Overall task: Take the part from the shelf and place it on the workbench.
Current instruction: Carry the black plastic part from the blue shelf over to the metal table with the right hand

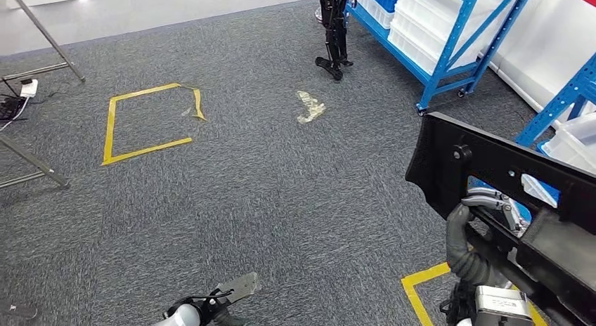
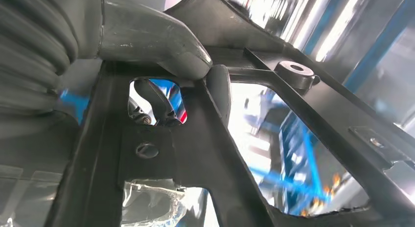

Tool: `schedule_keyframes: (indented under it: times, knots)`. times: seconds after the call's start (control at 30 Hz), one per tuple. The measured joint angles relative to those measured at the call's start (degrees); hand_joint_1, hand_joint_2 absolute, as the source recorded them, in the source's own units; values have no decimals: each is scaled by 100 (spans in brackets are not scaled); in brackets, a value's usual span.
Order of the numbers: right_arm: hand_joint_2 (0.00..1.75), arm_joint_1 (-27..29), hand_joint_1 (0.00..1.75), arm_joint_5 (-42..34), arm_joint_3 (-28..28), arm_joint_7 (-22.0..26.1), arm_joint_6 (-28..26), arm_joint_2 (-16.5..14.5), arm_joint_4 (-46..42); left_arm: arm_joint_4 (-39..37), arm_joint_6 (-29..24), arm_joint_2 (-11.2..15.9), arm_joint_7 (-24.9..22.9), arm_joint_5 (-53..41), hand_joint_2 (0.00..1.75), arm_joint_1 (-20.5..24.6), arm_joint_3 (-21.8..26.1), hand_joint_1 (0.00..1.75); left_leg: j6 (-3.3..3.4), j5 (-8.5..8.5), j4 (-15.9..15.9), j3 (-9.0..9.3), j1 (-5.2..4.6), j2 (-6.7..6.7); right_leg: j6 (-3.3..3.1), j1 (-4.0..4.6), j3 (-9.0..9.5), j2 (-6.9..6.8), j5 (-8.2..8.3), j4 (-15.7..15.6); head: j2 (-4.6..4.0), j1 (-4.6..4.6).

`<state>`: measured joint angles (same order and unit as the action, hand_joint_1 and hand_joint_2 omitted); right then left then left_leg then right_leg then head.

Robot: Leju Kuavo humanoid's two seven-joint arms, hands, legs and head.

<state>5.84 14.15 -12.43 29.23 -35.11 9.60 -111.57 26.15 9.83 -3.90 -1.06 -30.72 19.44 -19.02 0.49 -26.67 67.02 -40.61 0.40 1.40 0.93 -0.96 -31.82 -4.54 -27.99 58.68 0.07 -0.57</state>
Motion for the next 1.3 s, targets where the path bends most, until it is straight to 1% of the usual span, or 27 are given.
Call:
schedule_keyframes:
  times: [0.07, 0.1, 0.17, 0.2, 0.27, 0.3, 0.33, 0.4, 0.43, 0.47, 0.53, 0.6, 0.67, 0.7, 0.77, 0.8, 0.83, 0.87, 0.9, 0.93, 0.97, 1.03, 1.1, 1.13, 1.2, 1.23, 1.3]
  knots:
    - [175, -167, 175, -50, -126, 1, 171, 1, 94, 104, -104, 42, 52, 108, 175, -93, 1, 0, 61, 195, -625, 332, -61, 221, 33, 44, 18, -115, -28, 2, 0, 7]
    - [175, -270, 175, -67, -205, 2, 265, -4, 167, 183, -141, 81, 89, 165, 175, -172, 0, 0, 88, 207, -749, 389, -95, 273, 57, 62, 28, -169, -39, -2, 0, 11]
    - [175, -481, 175, -71, -394, 2, 441, -32, 335, 397, -186, 200, 165, 289, 175, -426, -4, 0, 141, 208, -805, 391, -126, 164, 113, 75, 66, -267, -57, -28, 0, 16]
    - [175, -580, 175, -66, -499, 1, 513, -50, 419, 535, -207, 274, 191, 355, 175, -596, -20, 0, 172, 227, -848, 423, -117, 104, 137, 69, 76, -223, -82, -17, 0, 19]
    - [175, -741, 175, -55, -701, 1, 605, -89, 563, 836, -277, 438, 212, 501, 175, -937, -95, 0, 241, 277, -934, 492, -75, -20, 147, 54, -28, 65, -255, 259, 0, 29]
    - [175, -801, 175, -52, -789, -1, 625, -98, 637, 994, -322, 522, 211, 581, 175, -1098, -154, 0, 259, 291, -954, 508, -61, -93, 130, 33, -181, 245, -408, 586, 0, 41]
    - [175, -842, 175, -52, -863, -2, 633, -108, 708, 1134, -358, 603, 204, 652, 175, -1239, -214, 0, 272, 296, -956, 506, -55, -178, 114, 24, -368, 353, -569, 985, 0, 47]
    - [175, -888, 175, -53, -976, -6, 634, -115, 831, 1374, -396, 734, 180, 754, 175, -1490, -327, 0, 274, 296, -952, 500, -52, -382, 146, 11, -669, 416, -736, 1578, 0, 58]
    - [175, -909, 175, -56, -1023, -7, 635, -119, 877, 1469, -411, 788, 155, 788, 175, -1590, -376, 0, 269, 297, -946, 500, -47, -489, 196, 1, -682, 426, -680, 1565, 0, 57]
    - [175, -933, 175, -58, -1066, -5, 638, -122, 911, 1557, -447, 841, 129, 824, 175, -1679, -423, 0, 257, 294, -934, 502, -37, -598, 261, -17, -584, 453, -536, 1317, 0, 58]
    - [175, -990, 175, -63, -1159, 0, 650, -133, 966, 1744, -616, 957, 57, 936, 175, -1854, -510, 0, 198, 272, -881, 490, -19, -793, 373, -74, -228, 670, -203, 508, 0, 66]
    - [175, -1055, 175, -68, -1294, 3, 642, -157, 1023, 2016, -913, 1109, -66, 1135, 175, -2117, -584, 0, 115, 253, -836, 451, -13, -927, 336, -95, -7, 860, -73, 61, 0, 75]
    - [175, -1155, 175, -109, -1482, -3, 604, -179, 1096, 2429, -1285, 1294, -281, 1383, 175, -2536, -645, 0, 42, 266, -841, 416, 3, -1013, 221, -65, 23, 824, -71, 32, 0, 76]
    - [175, -1222, 175, -160, -1589, -7, 580, -185, 1135, 2694, -1474, 1396, -413, 1491, 175, -2789, -672, 0, 17, 258, -827, 405, 11, -967, 179, -65, 26, 778, -59, 29, 0, 74]
    - [175, -1344, 175, -316, -1791, -7, 526, -188, 1196, 3284, -1834, 1595, -698, 1642, 175, -3266, -733, 0, -21, 89, -583, 287, 2, -644, 76, -75, 39, 653, -51, 12, 0, 35]
    - [175, -1378, 175, -404, -1873, -8, 498, -185, 1217, 3587, -2009, 1700, -837, 1694, 175, -3455, -787, 0, -34, -82, -292, 146, -3, -430, 28, -66, 45, 568, -58, 9, 0, 13]
    - [175, -1392, 175, -478, -1932, -12, 474, -179, 1234, 3863, -2167, 1797, -957, 1734, 175, -3608, -857, 0, -49, -279, 85, -46, -4, -285, -13, -44, 48, 472, -72, 9, 0, -9]
    - [175, -1395, 175, -538, -1976, -21, 457, -172, 1251, 4117, -2307, 1889, -1063, 1772, 175, -3743, -939, 0, -60, -445, 470, -244, 6, -218, -38, -21, 50, 367, -84, 9, 0, -17]
    - [175, -1392, 175, -578, -2011, -30, 446, -165, 1267, 4351, -2427, 1982, -1151, 1816, 175, -3865, -1032, 0, -68, -526, 734, -381, 15, -191, -53, -2, 51, 263, -95, 9, 0, -16]
    - [175, -1388, 175, -606, -2037, -39, 443, -158, 1280, 4544, -2525, 2064, -1218, 1860, 175, -3968, -1125, 0, -72, -504, 803, -418, 23, -173, -63, 10, 54, 164, -104, 9, 0, -18]
    - [175, -1384, 175, -627, -2057, -48, 441, -150, 1288, 4710, -2618, 2151, -1275, 1915, 175, -4043, -1228, 0, -69, -384, 639, -327, 28, -139, -65, 17, 61, 72, -115, 9, 0, -18]
    - [175, -1363, 175, -664, -2068, -60, 438, -129, 1288, 4955, -2795, 2333, -1350, 2023, 175, -4083, -1462, 0, -44, -67, -121, 114, 23, 66, -45, 31, 91, -88, -145, 10, 0, -22]
    - [175, -1294, 175, -694, -1999, -60, 439, -66, 1251, 5080, -2870, 2489, -1402, 2112, 175, -3951, -1752, 0, -2, 76, -660, 449, -14, 240, 18, 61, 113, -239, -192, 5, 0, -11]
    - [175, -1247, 175, -704, -1925, -50, 441, -23, 1215, 5101, -2825, 2542, -1419, 2137, 175, -3849, -1914, 0, 25, 70, -737, 498, -42, 249, 54, 66, 132, -312, -214, -1, 0, -4]
    - [175, -1127, 175, -694, -1707, -20, 473, 44, 1102, 5059, -2564, 2607, -1405, 2104, 175, -3622, -2228, 0, 94, 82, -768, 518, -69, 97, 124, 46, 195, -398, -250, -9, 0, 5]
    - [175, -1021, 175, -661, -1545, -7, 509, 57, 1003, 4976, -2322, 2619, -1362, 2021, 175, -3473, -2384, 0, 134, 102, -799, 535, -63, 27, 148, 32, 207, -297, -285, 31, 0, 4]
    - [175, -633, 175, -520, -1084, 30, 562, 43, 693, 4687, -1615, 2590, -1211, 1658, 175, -3049, -2668, 0, 207, 149, -853, 567, -27, -148, 143, 17, 42, 102, -489, 434, 0, 14]
